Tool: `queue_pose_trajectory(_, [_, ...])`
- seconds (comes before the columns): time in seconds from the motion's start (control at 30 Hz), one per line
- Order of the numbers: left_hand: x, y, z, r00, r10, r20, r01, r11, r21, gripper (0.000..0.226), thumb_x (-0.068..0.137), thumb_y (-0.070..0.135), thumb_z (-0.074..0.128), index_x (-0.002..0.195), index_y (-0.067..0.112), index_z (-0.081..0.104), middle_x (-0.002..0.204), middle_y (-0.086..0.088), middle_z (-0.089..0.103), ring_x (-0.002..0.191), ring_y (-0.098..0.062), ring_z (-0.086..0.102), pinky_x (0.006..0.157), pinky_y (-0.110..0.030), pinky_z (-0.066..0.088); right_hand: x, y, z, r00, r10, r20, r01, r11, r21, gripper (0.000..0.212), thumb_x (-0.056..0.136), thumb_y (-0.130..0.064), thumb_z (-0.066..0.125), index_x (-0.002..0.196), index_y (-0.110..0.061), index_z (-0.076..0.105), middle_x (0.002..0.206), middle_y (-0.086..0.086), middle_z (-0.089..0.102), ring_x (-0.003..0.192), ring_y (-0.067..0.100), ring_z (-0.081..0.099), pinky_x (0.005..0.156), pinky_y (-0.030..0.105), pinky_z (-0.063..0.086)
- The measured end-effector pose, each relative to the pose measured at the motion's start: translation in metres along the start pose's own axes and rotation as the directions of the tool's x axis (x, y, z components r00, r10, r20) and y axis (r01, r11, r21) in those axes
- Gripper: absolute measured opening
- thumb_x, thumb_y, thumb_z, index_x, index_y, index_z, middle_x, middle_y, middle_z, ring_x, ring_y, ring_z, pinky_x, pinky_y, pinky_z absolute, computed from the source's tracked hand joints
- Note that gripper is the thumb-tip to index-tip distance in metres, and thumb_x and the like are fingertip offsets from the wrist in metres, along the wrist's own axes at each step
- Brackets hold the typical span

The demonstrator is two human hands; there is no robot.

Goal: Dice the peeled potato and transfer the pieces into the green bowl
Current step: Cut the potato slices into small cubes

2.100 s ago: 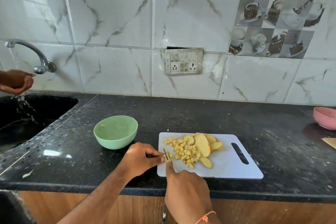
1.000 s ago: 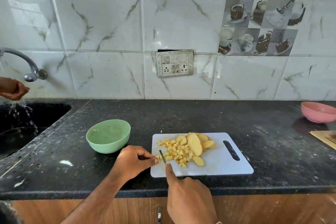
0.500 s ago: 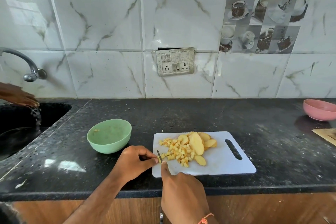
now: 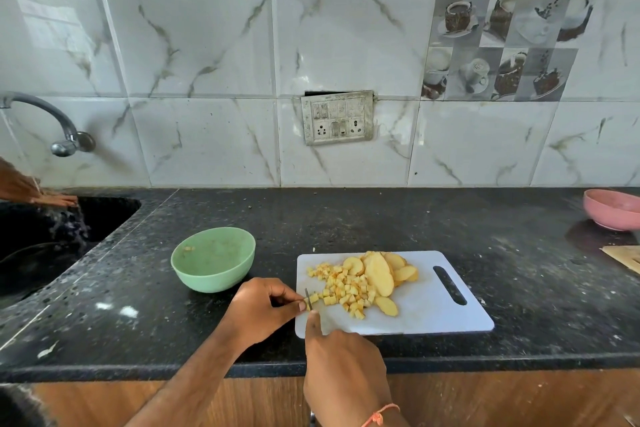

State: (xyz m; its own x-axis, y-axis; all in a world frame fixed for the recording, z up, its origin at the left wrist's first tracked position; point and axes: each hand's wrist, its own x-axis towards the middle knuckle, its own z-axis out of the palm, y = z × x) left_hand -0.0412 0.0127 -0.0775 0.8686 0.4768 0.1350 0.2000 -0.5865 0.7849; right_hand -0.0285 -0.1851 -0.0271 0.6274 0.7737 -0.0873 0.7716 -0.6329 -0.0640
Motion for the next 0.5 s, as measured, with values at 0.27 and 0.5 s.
queue_pose_trajectory(0.27, [0.0013,-0.0034,0.0019,1.000,-0.012,-0.016,0.013,1.000,0.016,0.009,0.086,0.030,0.087,0.082,0.037,0.084,0.087,0.025,0.076,0.086,0.005,0.071,0.083,-0.026,0.060,-0.0021,-0.0011,-0.0010,0.999,0.014,0.046,-0.018,0.995,0.102,0.072,0.103,-0.015,0.047,0.165,-0.015,0.010,0.136,0.018,0.059,0.121,0.036,0.059,0.097,0.045,0.051])
queue_pose_trajectory(0.5, [0.0011,-0.0022,0.0015,1.000,-0.019,-0.017,0.019,0.999,0.033,0.008,0.086,0.032,0.087,0.084,0.038,0.083,0.087,0.028,0.076,0.087,0.006,0.071,0.084,-0.023,0.058,-0.0088,0.0021,-0.0046,0.972,0.014,0.233,-0.036,0.995,0.091,0.084,0.101,-0.020,0.056,0.165,-0.021,0.001,0.136,0.021,0.058,0.122,0.038,0.059,0.099,0.047,0.049])
